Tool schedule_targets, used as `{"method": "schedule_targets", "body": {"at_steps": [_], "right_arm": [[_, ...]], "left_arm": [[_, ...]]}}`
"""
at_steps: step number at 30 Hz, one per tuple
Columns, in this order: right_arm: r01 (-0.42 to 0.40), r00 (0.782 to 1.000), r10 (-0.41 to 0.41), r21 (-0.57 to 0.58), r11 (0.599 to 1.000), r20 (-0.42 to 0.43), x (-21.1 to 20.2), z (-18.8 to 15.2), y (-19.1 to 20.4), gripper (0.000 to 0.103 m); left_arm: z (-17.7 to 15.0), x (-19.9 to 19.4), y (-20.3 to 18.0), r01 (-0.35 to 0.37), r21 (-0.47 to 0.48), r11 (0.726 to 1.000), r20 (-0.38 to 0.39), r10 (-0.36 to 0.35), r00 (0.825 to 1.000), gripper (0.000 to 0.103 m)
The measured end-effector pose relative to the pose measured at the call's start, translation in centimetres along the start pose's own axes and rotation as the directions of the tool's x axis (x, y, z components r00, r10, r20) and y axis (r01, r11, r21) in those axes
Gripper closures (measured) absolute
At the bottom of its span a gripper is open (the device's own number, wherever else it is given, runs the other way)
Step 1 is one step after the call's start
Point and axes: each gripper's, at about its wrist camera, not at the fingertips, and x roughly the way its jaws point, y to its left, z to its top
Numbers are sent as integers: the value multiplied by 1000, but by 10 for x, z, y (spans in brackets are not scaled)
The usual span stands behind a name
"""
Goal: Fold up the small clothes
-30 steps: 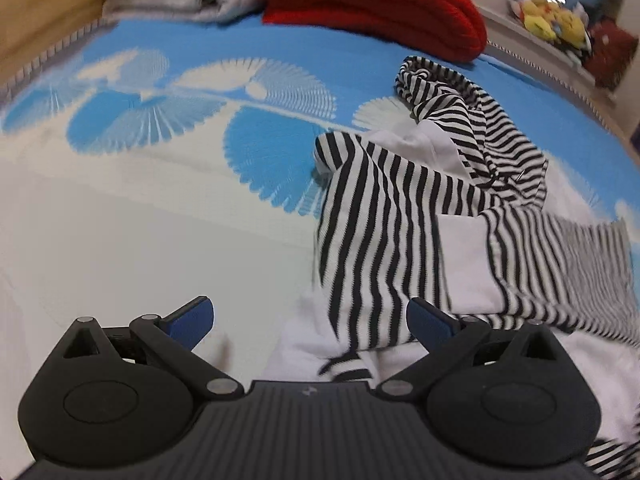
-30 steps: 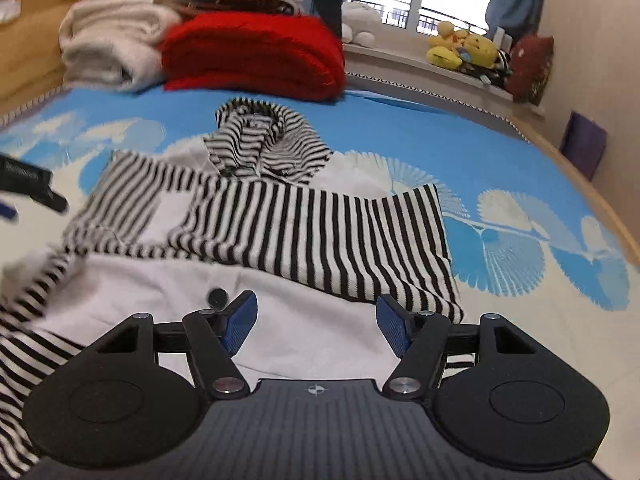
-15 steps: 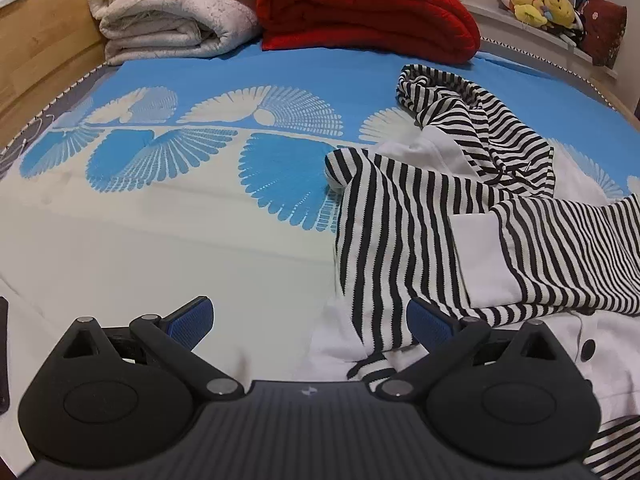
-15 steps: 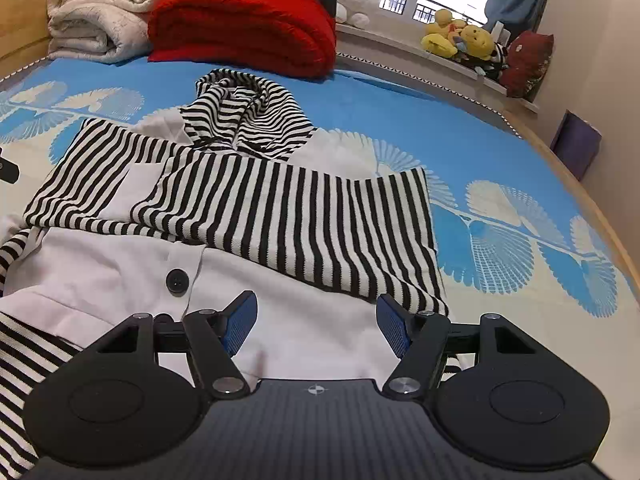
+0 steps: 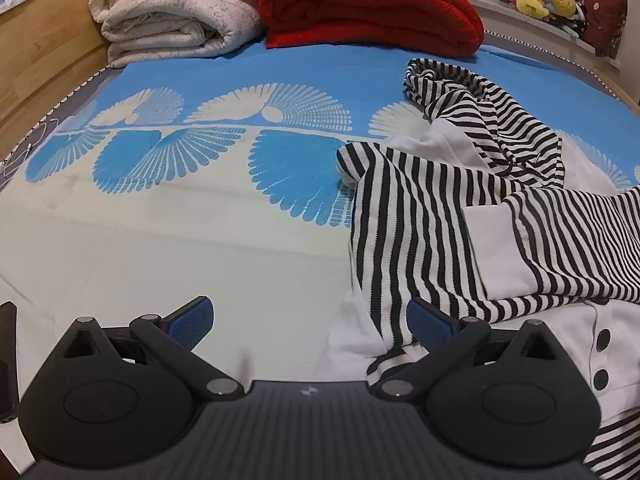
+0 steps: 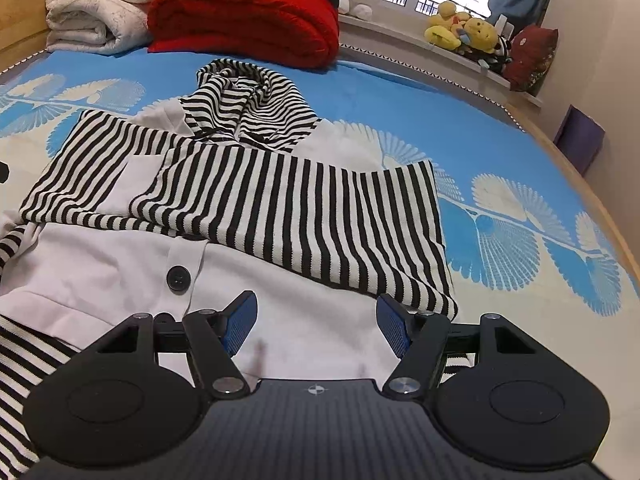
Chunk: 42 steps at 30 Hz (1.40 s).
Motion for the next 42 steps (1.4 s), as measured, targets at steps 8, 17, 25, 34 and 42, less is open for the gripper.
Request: {"method": "schedule_targets", "body": {"at_steps": [8,17,25,34,42], "right_arm": [[19,1000,-19,34,999,3,-2,12,-4,35],[-51,984,49,10,999,170,18,210,14,26],[-27,986,16,63,998,165,198,355,109,25],[136,989,-123,-162,977,87,352,355,207,33],[171,939,-179,55,984,292,296,381,154,100]], "left_arm": [[22,3,30,29,-68,997,-36,-32,999,0],[54,39,144,-216,-284,934,-44,212,976,0],[41,69,185,-292,-257,921,-132,265,955,0],[37,74,187,-154,-291,944,-131,121,984,0],[40,69,168,-127,-253,959,-109,102,989,0]]}}
